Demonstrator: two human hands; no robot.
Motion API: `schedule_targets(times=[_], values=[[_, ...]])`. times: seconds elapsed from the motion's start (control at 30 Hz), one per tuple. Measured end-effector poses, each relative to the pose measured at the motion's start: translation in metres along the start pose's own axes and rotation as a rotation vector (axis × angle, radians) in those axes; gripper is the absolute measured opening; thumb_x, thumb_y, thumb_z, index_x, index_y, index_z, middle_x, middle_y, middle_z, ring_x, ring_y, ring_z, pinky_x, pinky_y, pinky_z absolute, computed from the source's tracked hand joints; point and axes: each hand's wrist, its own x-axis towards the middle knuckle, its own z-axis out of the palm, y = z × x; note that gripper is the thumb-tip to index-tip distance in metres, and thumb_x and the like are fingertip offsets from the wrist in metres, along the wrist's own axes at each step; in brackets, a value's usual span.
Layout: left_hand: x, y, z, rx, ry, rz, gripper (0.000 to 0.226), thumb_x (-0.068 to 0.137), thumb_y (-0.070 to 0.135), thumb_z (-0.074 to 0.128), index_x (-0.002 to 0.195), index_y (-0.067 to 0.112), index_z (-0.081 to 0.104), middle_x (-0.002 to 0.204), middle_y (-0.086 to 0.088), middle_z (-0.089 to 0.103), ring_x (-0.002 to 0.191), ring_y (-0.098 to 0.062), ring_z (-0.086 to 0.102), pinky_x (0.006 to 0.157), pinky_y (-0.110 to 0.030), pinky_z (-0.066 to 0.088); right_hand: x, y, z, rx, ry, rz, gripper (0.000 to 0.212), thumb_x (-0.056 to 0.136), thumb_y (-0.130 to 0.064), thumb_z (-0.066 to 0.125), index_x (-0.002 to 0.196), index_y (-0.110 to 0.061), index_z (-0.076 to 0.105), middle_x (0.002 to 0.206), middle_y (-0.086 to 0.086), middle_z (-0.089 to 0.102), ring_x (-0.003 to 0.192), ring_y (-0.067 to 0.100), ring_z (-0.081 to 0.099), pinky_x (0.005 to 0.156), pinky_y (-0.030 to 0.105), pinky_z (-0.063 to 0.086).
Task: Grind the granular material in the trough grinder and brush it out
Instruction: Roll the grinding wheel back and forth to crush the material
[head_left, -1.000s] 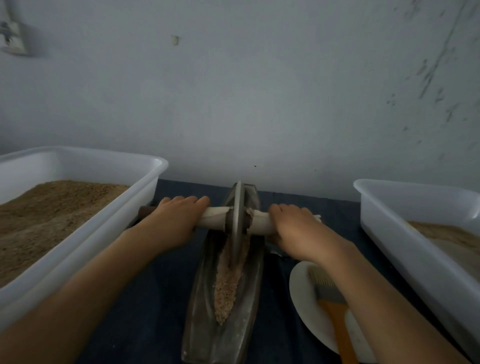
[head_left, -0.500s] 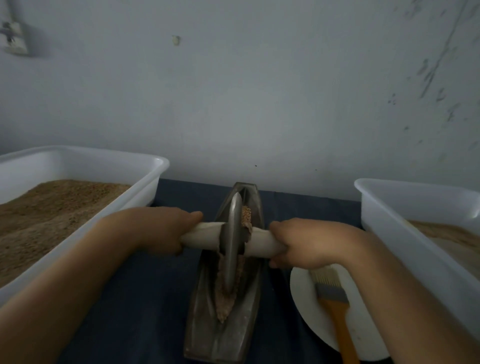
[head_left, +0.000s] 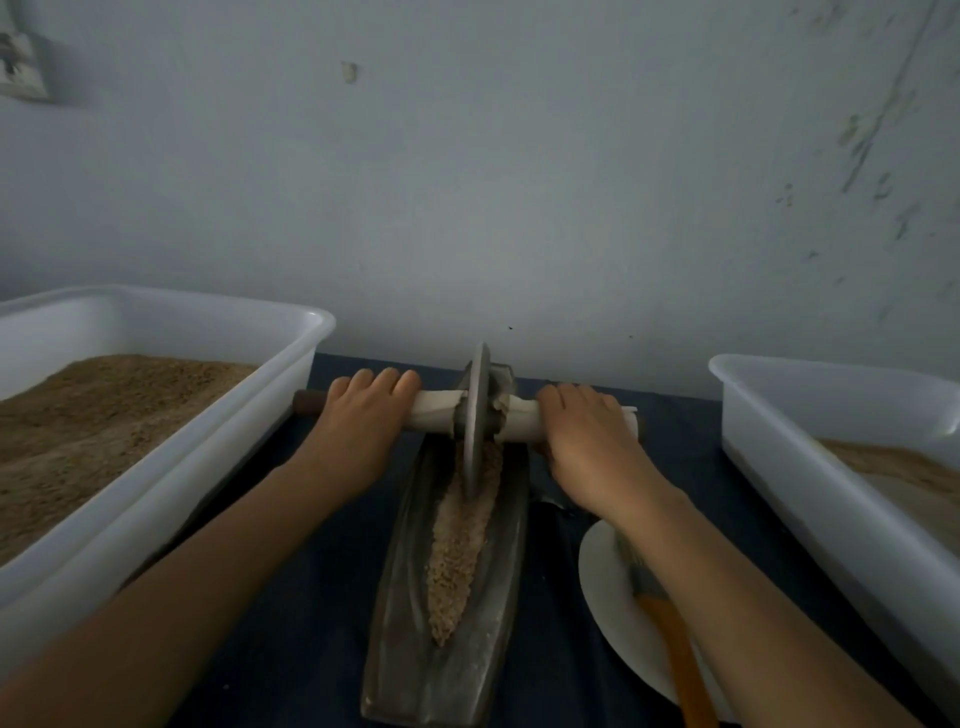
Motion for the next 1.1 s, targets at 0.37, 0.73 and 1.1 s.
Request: schedule_targets(times=[0.37, 0.73, 1.1], values=[[-0.015, 0.002, -0.075, -0.118, -0.769, 0.116, 0.037, 0.089, 0.020, 0.060, 0.114, 0.031, 0.035, 0.107, 0.006, 0.053, 0.094, -0.008, 0.049, 0.083, -0.023, 0.038, -0.019, -0.012, -0.069, 0.176, -0.686, -0.107, 0.042, 0.090, -0.037, 0.058, 0.121, -0.012, 0.044, 0.108, 0.003, 0.052, 0.086, 0.012, 0.044, 0.053, 0.015, 0.028], [-0.008, 0.001, -0.055, -0.061, -0.610, 0.085, 0.035, 0.091, 0.018, 0.055, 0.119, 0.021, 0.035, 0.118, -0.001, 0.050, 0.105, -0.017, 0.050, 0.090, -0.031, 0.039, -0.011, -0.006, -0.055, 0.250, -0.659, -0.038, 0.029, 0.091, -0.033, 0.057, 0.108, -0.014, 0.043, 0.094, -0.002, 0.044, 0.086, 0.014, 0.045, 0.055, 0.018, 0.030], [0.000, 0.007, -0.010, 0.023, -0.030, -0.016, 0.038, 0.084, 0.015, 0.057, 0.116, 0.024, 0.038, 0.113, 0.003, 0.047, 0.105, -0.019, 0.045, 0.089, -0.032, 0.032, -0.003, 0.004, -0.003, 0.040, -0.084, 0.002, 0.023, 0.088, -0.019, 0.054, 0.109, -0.013, 0.045, 0.109, 0.005, 0.052, 0.098, 0.022, 0.046, 0.069, 0.030, 0.022]])
